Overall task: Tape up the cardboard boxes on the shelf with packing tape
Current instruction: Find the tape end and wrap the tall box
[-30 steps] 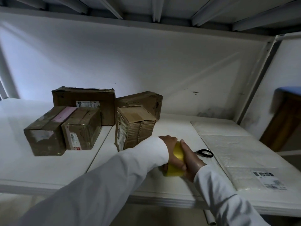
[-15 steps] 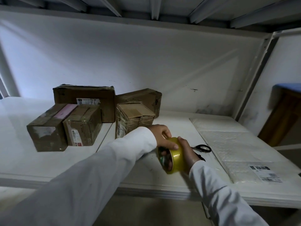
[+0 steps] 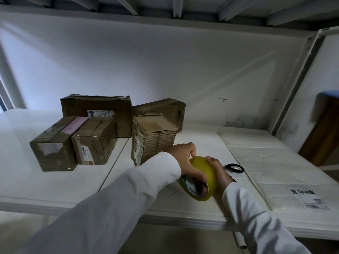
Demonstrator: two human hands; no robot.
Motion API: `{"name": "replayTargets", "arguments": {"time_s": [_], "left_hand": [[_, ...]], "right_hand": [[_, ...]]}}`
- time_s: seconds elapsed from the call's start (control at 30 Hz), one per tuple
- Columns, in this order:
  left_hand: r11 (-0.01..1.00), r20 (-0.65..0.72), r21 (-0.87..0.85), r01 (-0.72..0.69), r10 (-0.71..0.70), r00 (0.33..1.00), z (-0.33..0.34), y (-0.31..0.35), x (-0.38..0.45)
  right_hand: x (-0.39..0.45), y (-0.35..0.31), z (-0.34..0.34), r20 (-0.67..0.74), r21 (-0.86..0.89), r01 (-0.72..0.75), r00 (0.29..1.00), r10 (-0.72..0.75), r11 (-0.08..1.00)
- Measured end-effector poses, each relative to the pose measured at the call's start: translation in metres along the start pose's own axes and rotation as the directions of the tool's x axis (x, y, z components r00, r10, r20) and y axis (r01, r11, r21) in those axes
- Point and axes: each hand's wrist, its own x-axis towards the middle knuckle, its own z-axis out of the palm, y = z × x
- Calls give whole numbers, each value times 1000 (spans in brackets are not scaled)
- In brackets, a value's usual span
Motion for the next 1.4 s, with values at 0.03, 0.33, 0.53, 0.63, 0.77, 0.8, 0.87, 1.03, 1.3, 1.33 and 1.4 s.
{"name": "replayTargets", "arguments": {"time_s": [0.03, 0.33, 0.53, 0.63, 0.77, 0.8, 0.87, 1.03, 1.3, 1.33, 1.4], "left_hand": [[1000, -32, -13, -8, 7, 999, 3, -1, 1], [935, -356, -311, -169, 50, 933, 43, -14, 10], [867, -454, -475, -148, -98, 886, 61, -24, 44], [787, -453, -583, -204, -106, 885, 60, -33, 62], [724, -592, -641, -254, -256, 764, 64, -46, 90], [726, -624, -642, -246, -308, 719, 63, -49, 97], [740, -674, -625, -250, -349, 651, 61, -57, 108], [748, -705, -599, -286, -323, 631, 56, -71, 122], [783, -614, -604, -150, -337, 714, 50, -71, 125], [780, -620, -609, -145, -354, 700, 49, -69, 123], [774, -612, -621, -126, -378, 694, 48, -68, 121]], "right_hand": [[2, 0, -2, 2, -6, -2, 1000, 2, 1000], [5, -7, -12, -12, 72, -5, 1000, 6, 997], [23, -22, -8, -96, 78, 99, 991, -91, 992], [46, -34, -5, -140, -10, 217, 966, -216, 976], [80, -42, 11, -155, -156, 356, 913, -378, 921], [87, -44, 15, -146, -179, 366, 908, -393, 913], [99, -47, 23, -103, -192, 371, 913, -395, 909], [115, -49, 30, -60, -144, 371, 922, -382, 918], [117, -48, 31, -65, -64, 410, 908, -414, 910], [119, -47, 30, -80, -66, 428, 898, -432, 901], [119, -47, 28, -105, -114, 455, 878, -466, 883]]}}
